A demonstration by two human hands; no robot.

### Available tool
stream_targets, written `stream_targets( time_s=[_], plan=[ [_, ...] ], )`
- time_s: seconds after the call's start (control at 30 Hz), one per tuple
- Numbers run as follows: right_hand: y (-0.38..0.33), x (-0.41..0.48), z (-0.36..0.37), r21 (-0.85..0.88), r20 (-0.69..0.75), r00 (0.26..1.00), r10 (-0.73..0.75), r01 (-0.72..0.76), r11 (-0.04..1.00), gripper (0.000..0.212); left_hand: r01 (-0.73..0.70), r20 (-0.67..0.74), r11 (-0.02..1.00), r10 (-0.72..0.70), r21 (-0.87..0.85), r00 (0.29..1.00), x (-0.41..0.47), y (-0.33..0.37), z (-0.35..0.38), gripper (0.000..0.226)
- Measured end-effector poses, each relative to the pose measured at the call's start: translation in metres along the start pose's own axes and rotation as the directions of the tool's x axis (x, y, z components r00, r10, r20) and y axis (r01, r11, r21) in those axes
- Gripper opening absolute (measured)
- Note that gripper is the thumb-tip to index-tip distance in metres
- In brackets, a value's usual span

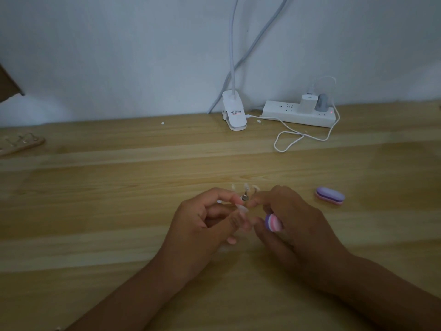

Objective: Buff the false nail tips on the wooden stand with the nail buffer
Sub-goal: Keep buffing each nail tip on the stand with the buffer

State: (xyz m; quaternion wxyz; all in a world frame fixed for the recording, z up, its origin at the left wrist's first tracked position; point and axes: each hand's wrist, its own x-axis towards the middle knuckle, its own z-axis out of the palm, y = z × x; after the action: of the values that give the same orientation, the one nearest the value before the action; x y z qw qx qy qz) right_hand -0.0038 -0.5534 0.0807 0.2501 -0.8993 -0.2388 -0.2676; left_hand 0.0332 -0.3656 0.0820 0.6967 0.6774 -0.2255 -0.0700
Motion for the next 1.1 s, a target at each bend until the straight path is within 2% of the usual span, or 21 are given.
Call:
stream_targets(
  time_s=[0.23, 0.67, 0.9, 1.1],
  plan=[
    [0.0079, 0.0012, 0.0024, -0.019, -0.092, 0.993, -0.072, 0.071, 0.997, 0.007, 0.03, 0.067, 0.999, -0.028, -0.026, 0.997, -0.0004, -0.0006, 0.0009, 0.01],
    [0.0066, 0.0031, 0.0007, -0.07, -0.116, 0.982, -0.146, 0.138, 0.988, 0.016, 0.088, 0.129, 0.996, -0.084, -0.022, 0.988, 0.0012, 0.0017, 0.0015, 0.024],
    [0.0087, 0.0032, 0.0025, -0.028, -0.124, 0.984, -0.129, 0.126, 0.992, 0.018, 0.109, 0.133, 0.993, -0.103, -0.043, 0.986, 0.002, 0.0008, 0.0009, 0.027],
    [0.0078, 0.0032, 0.0037, 0.072, -0.143, 0.987, -0.076, 0.087, 0.994, 0.017, 0.095, 0.141, 0.995, -0.093, -0.006, 0.986, 0.0006, 0.003, 0.0013, 0.02]
  ],
)
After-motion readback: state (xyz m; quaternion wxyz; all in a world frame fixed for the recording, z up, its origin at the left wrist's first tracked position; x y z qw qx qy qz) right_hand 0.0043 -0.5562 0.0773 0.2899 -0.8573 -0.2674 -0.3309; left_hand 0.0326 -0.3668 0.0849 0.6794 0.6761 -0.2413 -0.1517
